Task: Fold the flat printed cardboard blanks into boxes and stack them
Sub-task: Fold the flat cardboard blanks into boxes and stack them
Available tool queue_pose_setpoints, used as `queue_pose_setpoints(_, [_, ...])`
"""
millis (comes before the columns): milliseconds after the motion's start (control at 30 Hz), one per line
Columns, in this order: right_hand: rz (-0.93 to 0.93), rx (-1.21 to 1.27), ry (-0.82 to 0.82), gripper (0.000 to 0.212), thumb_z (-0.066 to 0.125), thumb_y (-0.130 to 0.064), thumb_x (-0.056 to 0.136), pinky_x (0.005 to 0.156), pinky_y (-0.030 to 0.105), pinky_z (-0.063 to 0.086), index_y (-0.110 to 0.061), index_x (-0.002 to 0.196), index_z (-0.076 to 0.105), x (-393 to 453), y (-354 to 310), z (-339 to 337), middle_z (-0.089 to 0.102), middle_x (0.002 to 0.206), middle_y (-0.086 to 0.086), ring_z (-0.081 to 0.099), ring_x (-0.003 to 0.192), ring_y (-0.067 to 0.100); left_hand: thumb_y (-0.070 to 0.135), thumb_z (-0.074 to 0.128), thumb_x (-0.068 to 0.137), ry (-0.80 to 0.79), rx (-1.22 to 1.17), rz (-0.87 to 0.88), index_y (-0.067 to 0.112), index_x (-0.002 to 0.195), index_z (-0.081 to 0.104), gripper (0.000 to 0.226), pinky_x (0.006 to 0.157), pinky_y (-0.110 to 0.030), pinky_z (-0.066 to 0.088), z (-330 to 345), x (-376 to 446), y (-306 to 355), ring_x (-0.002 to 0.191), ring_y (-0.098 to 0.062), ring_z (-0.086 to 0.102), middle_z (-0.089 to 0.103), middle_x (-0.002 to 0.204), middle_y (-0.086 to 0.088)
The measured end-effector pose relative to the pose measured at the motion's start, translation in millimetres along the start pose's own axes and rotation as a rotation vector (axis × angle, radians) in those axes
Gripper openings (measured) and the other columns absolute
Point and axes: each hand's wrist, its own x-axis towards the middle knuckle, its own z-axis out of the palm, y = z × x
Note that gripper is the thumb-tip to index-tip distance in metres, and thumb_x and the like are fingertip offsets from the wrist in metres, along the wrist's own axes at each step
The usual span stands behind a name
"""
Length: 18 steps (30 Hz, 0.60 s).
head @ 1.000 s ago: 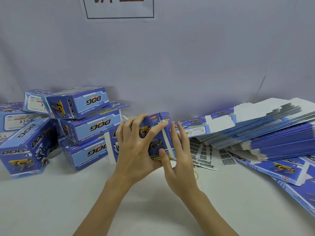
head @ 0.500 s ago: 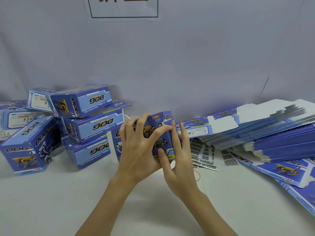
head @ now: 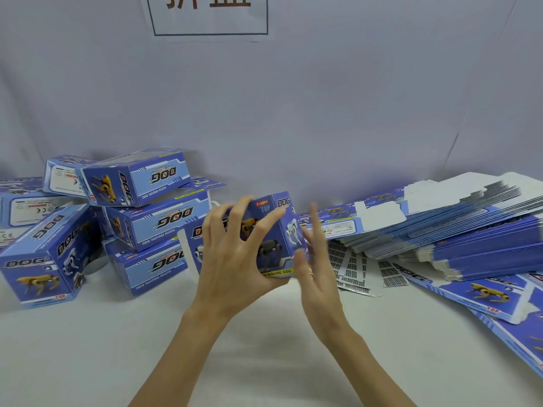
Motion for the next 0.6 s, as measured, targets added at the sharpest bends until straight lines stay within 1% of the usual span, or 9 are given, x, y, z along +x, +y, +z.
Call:
queue_pose_setpoints(67, [0.316,0.223,0.102,0.061,0.039,-0.07,0.103,0.088,0.024,0.06,-0.044,0.158,0.038,7,-5,-3,0.067,0.14,-0.017,0.069,0.122,0.009,0.076,0.073,0.077,0.062,-0.042,0.009,0.037,0.151,0.036,0.092,0.117,-0.055,0.034,0,1,-2,0.144,-0.038,0.037,0.034,0.158,-0.01])
queue_pose_setpoints(100, [0.498,0.261,0.079,0.065,0.035,-0.075,0.099,0.085,0.031,0.064,-0.039,0.151,0.051,11,-4,-7,0.073,0.132,-0.01,0.075,0.113,0.017,0.076,0.075,0.076,0.09,-0.078,0.025,0.037,0.152,0.035,0.094,0.119,-0.056,0.033,1,1,-2,0.146,-0.038,0.035,0.033,0.159,-0.011])
queue_pose_setpoints(200, [0.911,0.44,-0.228,0.083,0.029,-0.089,0.092,0.092,0.05,0.061,-0.033,0.143,0.064,17,-6,-25,0.071,0.138,0.009,0.072,0.115,0.046,0.072,0.078,0.077,0.142,-0.129,0.144,0.036,0.15,0.035,0.093,0.12,-0.07,0.023,9,0,0,0.15,-0.042,0.032,0.031,0.158,-0.015])
queue_pose_setpoints(267, [0.949,0.642,-0.307,0.076,0.035,-0.082,0.099,0.104,0.055,0.053,-0.03,0.15,0.058,17,-5,-34,0.058,0.154,0.011,0.06,0.133,0.045,0.072,0.082,0.073,0.116,-0.234,0.17,0.034,0.147,0.035,0.095,0.118,-0.072,0.024,13,-3,-2,0.15,-0.042,0.031,0.03,0.156,-0.017])
queue_pose_setpoints(333, [0.921,0.766,-0.248,0.062,0.049,-0.063,0.105,0.117,0.059,0.04,-0.024,0.153,0.055,18,-3,-34,0.051,0.16,0.012,0.05,0.143,0.039,0.074,0.086,0.065,0.033,-0.42,0.129,0.03,0.143,0.037,0.102,0.12,-0.062,0.032,13,-8,-7,0.152,-0.04,0.028,0.029,0.157,-0.017])
queue_pose_setpoints(400, [0.877,0.813,-0.165,0.057,0.064,-0.046,0.101,0.12,0.063,0.036,-0.016,0.149,0.059,20,-2,-31,0.056,0.154,0.016,0.054,0.14,0.041,0.075,0.076,0.076,-0.015,-0.581,0.05,0.024,0.133,0.042,0.084,0.118,-0.05,0.038,10,-12,-7,0.151,-0.038,0.03,0.032,0.156,-0.014])
queue_pose_setpoints(433, [0.848,0.799,-0.134,0.059,0.07,-0.04,0.096,0.117,0.062,0.042,-0.013,0.147,0.061,22,1,-32,0.061,0.148,0.018,0.061,0.133,0.039,0.071,0.067,0.086,0.0,-0.659,-0.01,0.021,0.127,0.045,0.068,0.114,-0.051,0.042,9,-13,-6,0.148,-0.037,0.034,0.037,0.152,-0.012])
queue_pose_setpoints(533, [0.706,0.569,-0.105,0.075,0.078,-0.018,0.083,0.097,0.048,0.057,-0.018,0.154,0.052,26,7,-40,0.067,0.141,0.015,0.07,0.118,0.035,0.071,0.05,0.096,0.101,-0.933,-0.371,0.021,0.116,0.051,0.053,0.095,-0.058,0.053,6,-9,-4,0.127,-0.031,0.057,0.058,0.128,-0.006])
queue_pose_setpoints(600, [0.638,0.398,-0.152,0.089,0.077,-0.006,0.08,0.103,0.051,0.055,-0.04,0.155,0.044,25,8,-43,0.068,0.141,0.008,0.068,0.125,0.035,0.083,0.052,0.087,0.076,-1.043,-0.627,0.025,0.116,0.052,0.064,0.088,-0.045,0.058,4,-4,-9,0.117,-0.026,0.065,0.062,0.122,-0.003])
